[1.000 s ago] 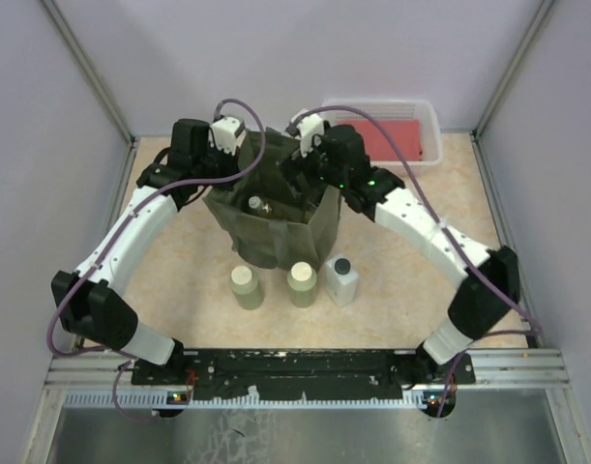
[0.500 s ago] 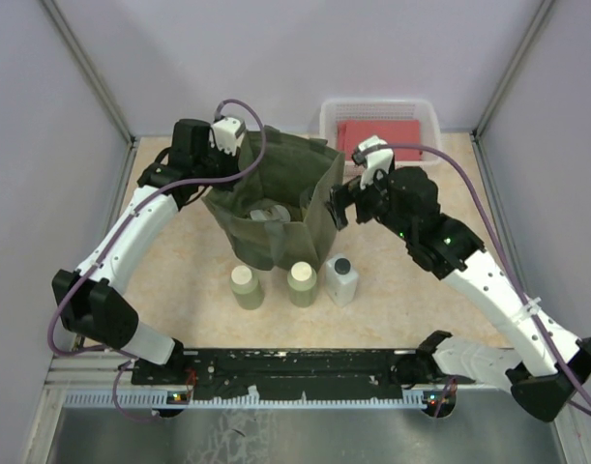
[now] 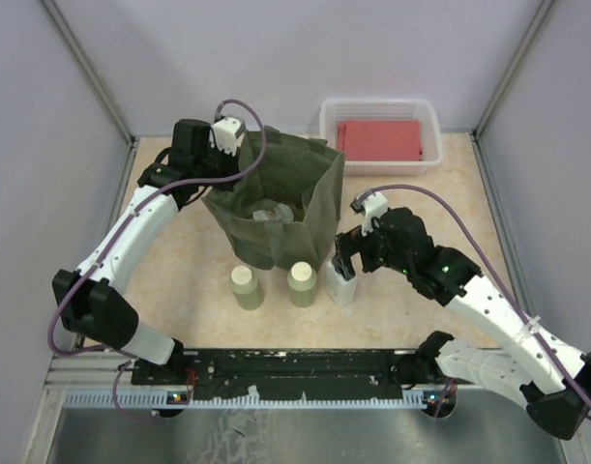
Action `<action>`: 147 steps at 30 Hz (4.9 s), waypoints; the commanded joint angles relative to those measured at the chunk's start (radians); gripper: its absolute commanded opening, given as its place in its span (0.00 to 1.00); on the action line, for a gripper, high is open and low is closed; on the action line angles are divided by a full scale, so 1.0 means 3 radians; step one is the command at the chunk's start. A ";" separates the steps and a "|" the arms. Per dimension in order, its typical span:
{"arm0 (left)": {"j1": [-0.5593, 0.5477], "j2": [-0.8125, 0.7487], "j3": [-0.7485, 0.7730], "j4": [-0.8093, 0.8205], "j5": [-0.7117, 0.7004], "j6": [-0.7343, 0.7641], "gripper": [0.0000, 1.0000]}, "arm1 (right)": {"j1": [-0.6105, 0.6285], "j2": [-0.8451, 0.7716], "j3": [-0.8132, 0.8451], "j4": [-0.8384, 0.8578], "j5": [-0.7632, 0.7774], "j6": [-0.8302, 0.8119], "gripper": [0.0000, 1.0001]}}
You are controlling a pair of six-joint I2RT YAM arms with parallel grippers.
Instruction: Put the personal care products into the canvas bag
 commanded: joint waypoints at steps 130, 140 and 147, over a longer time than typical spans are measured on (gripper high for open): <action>0.0014 -0.0079 0.0091 -0.0111 0.0232 0.0060 0.00 | 0.0136 0.3127 0.2652 0.1329 0.0595 -0.0050 0.00; 0.0019 -0.0080 0.0124 -0.0135 0.0207 0.0059 0.00 | 0.0099 0.3460 0.2696 0.1288 0.0572 -0.0022 0.00; 0.0021 -0.0074 0.0132 -0.0126 0.0211 0.0052 0.00 | 0.0140 0.3808 0.3095 0.1120 0.0621 -0.0025 0.00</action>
